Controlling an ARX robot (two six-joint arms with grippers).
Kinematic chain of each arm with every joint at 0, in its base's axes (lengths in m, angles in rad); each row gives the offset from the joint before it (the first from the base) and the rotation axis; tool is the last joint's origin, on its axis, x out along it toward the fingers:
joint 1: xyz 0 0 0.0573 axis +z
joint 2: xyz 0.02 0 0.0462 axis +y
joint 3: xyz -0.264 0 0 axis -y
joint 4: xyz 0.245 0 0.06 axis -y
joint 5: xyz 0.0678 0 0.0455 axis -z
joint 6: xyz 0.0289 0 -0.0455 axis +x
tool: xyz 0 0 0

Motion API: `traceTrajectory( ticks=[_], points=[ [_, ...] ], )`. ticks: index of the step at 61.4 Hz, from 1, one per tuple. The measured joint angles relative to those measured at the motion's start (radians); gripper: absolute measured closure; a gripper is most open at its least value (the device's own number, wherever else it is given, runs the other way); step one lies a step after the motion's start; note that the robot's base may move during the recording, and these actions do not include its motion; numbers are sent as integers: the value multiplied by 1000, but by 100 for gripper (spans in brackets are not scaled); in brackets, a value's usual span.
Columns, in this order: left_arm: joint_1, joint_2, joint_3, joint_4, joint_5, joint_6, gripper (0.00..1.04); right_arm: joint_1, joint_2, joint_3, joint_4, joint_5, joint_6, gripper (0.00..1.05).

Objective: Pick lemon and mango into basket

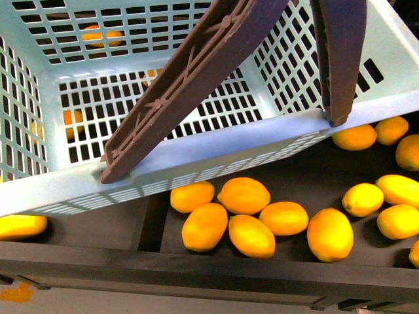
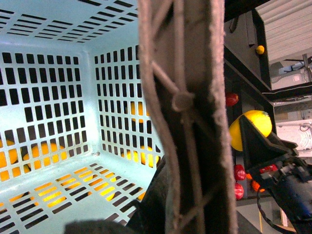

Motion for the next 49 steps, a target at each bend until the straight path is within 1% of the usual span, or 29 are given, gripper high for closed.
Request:
traceTrajectory(
  ticks=[7,19,27,33,37,38,39,40,44,46,47,48,49],
  points=[
    [0,0,0,0,0,0,100,100,-16,11,-1,55,67,49],
    [0,0,0,0,0,0,100,271,2,18,0,136,118,49],
    [0,0,0,0,0,0,100,352,19,16,9,175,137,49],
    [0,0,0,0,0,0,100,388,27,8,14,184,147,48],
    [0,0,0,0,0,0,100,406,29,-8,18,193,156,37],
    [0,0,0,0,0,0,100,407,29,-10,18,194,157,36],
    [0,0,0,0,0,0,100,410,29,-16,19,196,160,31],
    [0,0,0,0,0,0,100,411,29,-18,20,197,161,31],
    [0,0,0,0,0,0,100,413,29,-33,27,200,171,19],
    [0,0,0,0,0,0,100,412,29,-36,29,202,174,17],
    [0,0,0,0,0,0,100,410,27,-42,32,206,179,13],
    [0,0,0,0,0,0,100,409,26,-43,33,207,179,12],
    [0,0,0,0,1,0,100,405,23,-49,35,213,185,8]
  ],
)
